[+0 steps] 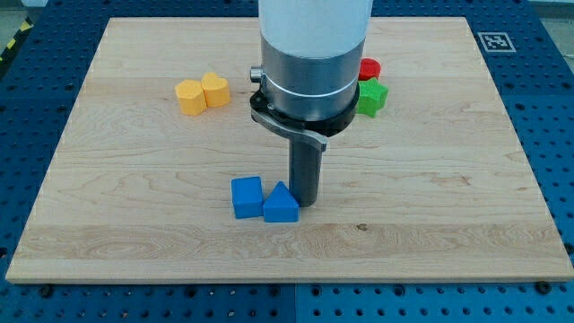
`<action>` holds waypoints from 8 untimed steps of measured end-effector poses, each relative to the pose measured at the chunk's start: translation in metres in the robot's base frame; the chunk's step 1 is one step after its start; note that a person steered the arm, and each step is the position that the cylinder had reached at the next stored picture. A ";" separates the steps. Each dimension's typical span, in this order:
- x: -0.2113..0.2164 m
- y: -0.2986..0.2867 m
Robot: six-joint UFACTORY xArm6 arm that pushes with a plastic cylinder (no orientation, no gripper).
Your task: Nudge the blue triangle up a bit
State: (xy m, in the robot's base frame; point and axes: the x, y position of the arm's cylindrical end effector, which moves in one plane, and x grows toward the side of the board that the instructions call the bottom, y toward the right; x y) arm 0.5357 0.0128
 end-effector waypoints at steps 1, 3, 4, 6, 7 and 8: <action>0.000 -0.006; 0.000 0.050; 0.023 0.061; 0.080 0.071; 0.083 0.060; 0.083 0.045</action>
State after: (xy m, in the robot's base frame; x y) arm 0.6191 0.0580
